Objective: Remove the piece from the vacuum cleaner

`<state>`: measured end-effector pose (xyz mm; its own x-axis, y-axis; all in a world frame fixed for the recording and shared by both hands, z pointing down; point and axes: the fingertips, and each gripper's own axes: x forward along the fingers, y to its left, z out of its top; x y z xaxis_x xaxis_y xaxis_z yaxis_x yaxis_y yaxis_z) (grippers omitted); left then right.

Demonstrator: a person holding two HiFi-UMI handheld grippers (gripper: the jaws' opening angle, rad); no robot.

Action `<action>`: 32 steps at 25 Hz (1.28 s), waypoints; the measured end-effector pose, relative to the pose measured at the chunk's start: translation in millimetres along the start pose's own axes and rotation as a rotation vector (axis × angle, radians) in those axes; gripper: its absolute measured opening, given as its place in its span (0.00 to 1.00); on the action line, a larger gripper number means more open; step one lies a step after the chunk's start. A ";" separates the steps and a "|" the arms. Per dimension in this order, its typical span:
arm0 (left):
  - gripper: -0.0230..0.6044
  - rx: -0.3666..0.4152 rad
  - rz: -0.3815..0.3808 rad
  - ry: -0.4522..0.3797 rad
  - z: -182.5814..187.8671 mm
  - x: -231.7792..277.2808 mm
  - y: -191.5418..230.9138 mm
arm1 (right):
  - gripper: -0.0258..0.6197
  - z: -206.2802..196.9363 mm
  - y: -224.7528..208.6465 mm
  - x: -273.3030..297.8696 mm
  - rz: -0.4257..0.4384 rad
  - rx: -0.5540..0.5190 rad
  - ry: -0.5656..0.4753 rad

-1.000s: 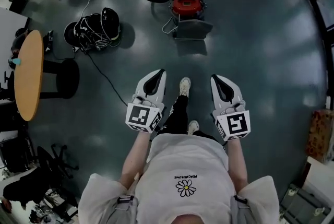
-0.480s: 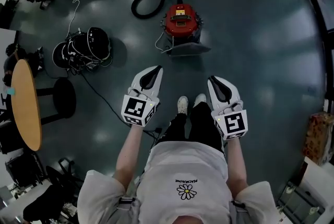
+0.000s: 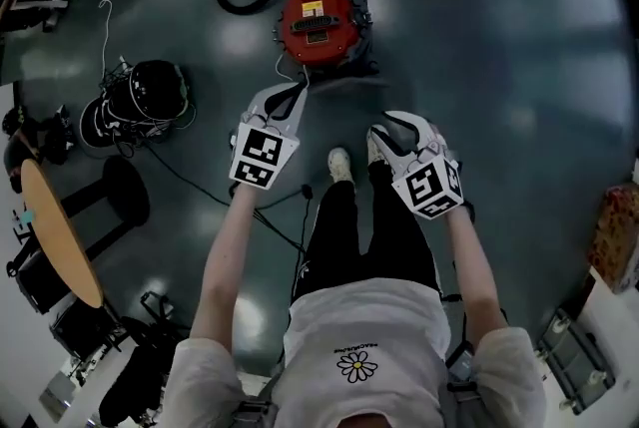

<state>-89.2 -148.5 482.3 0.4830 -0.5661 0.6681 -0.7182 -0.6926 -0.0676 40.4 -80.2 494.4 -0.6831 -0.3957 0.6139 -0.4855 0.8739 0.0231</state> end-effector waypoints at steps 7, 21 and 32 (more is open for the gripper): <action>0.04 0.047 -0.077 0.222 -92.9 135.0 38.5 | 0.40 -91.0 -17.2 109.7 0.123 -0.110 0.229; 0.04 0.187 -0.196 0.415 -169.2 228.2 40.4 | 0.52 -222.5 -33.6 215.9 0.232 -0.081 0.575; 0.04 0.169 -0.234 0.465 -168.6 232.0 40.7 | 0.09 -264.7 -31.0 231.1 0.253 -0.059 0.751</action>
<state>-90.8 -232.6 759.5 0.3202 -0.1574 0.9342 -0.5092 -0.8601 0.0296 42.1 -124.0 844.4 -0.2079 0.0941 0.9736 -0.3205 0.9339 -0.1587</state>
